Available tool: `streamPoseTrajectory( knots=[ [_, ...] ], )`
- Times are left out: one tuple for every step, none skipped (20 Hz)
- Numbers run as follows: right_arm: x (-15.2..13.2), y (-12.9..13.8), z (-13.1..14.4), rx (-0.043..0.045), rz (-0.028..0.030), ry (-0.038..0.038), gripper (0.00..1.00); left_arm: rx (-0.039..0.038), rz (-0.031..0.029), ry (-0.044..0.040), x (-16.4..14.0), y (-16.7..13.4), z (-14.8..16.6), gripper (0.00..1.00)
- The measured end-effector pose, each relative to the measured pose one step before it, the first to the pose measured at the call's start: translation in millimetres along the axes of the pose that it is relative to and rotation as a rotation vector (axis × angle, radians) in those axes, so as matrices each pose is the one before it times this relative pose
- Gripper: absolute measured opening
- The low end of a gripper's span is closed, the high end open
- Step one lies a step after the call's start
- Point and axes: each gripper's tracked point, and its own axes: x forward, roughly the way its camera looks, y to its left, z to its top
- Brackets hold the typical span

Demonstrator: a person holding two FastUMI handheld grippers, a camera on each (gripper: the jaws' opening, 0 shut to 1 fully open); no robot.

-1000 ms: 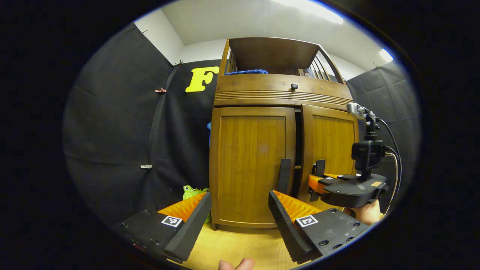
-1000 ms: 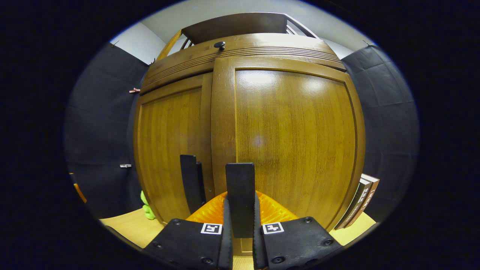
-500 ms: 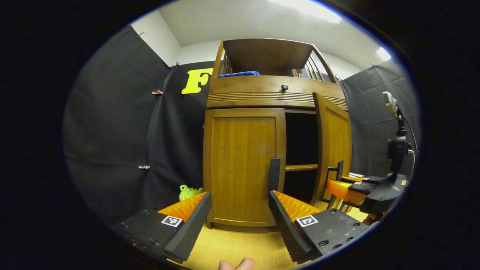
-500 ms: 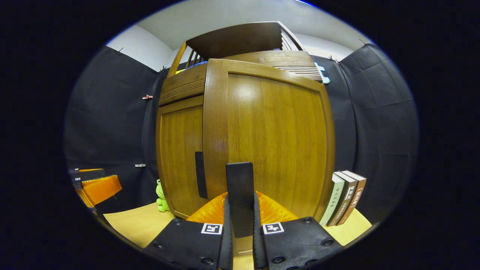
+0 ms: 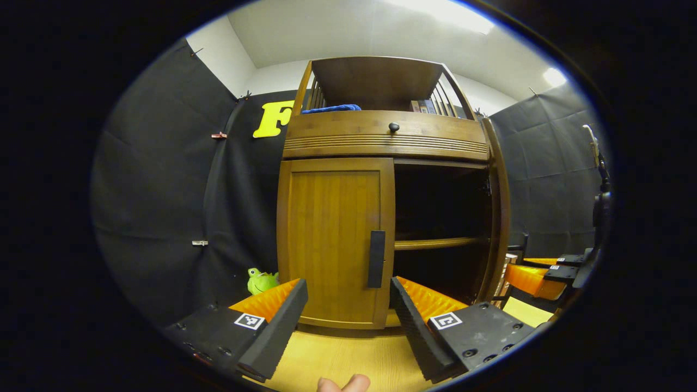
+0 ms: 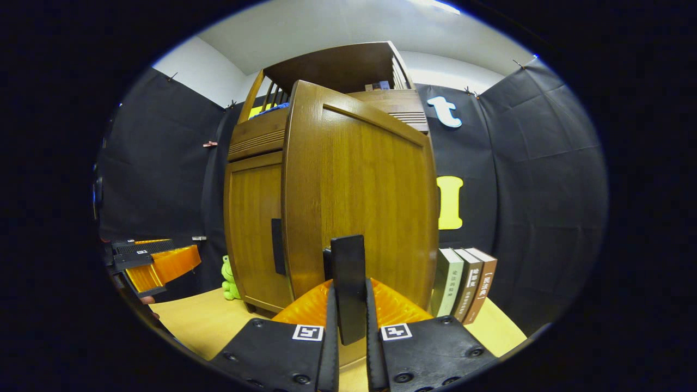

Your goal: Open the right door of the double-door shoe cabinet with the right hand, and open the left door with the left hand.

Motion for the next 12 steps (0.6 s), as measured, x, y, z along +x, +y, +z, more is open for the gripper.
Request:
streamPoseTrajectory(
  knots=[
    [-5.54,-7.64,0.29,-0.00667,-0.01406,-0.00053,0.24,-0.00052,-0.00496,0.00045,0.86,-4.16,0.87,0.94],
    [-5.29,-8.58,1.83,-0.00738,-0.01505,-0.00334,0.24,-0.00082,-0.00627,0.00015,0.08,-4.68,-0.86,0.93],
    [-4.88,-7.54,0.63,-0.00732,-0.01543,-0.00234,0.23,0.00006,-0.00760,-0.00043,0.62,-4.81,0.15,0.94],
    [-5.17,-8.60,1.45,-0.00796,-0.01652,-0.00234,0.23,0.00012,-0.00785,0.00074,-0.28,-5.13,-0.36,0.94],
    [-4.79,-8.79,0.88,-0.01028,-0.01906,0.00093,0.23,-0.00074,-0.00870,-0.00071,0.39,-5.95,0.94,0.94],
    [-3.05,-9.04,-0.02,-0.00613,-0.01372,0.00331,0.23,-0.00176,-0.00973,0.00010,0.00,-6.16,-0.94,0.96],
    [-3.70,-9.27,-0.30,-0.00283,-0.01753,0.00355,0.18,-0.00233,-0.00877,-0.00031,0.87,-5.69,0.34,0.94],
    [-2.17,-9.39,0.60,-0.00412,-0.01714,-0.00158,0.23,-0.00021,-0.00936,-0.00001,0.69,-6.48,-0.94,0.94],
    [-0.82,-8.93,0.52,-0.00154,-0.01556,-0.00059,0.22,0.00222,-0.00789,0.00014,0.85,-5.80,0.68,0.94],
    [-1.94,-9.45,0.28,0.00387,-0.01311,-0.00099,0.23,0.00287,-0.00775,-0.00107,0.61,-4.87,-0.51,0.94],
    [0.87,-10.73,-0.11,0.00793,-0.01337,0.00086,0.17,0.00363,-0.00813,0.00046,1.46,-5.03,0.04,0.93],
    [-0.50,-10.28,0.88,0.01041,-0.00601,0.00112,0.13,0.00270,-0.00596,0.00059,0.21,-2.99,-2.00,0.94]
  ],
)
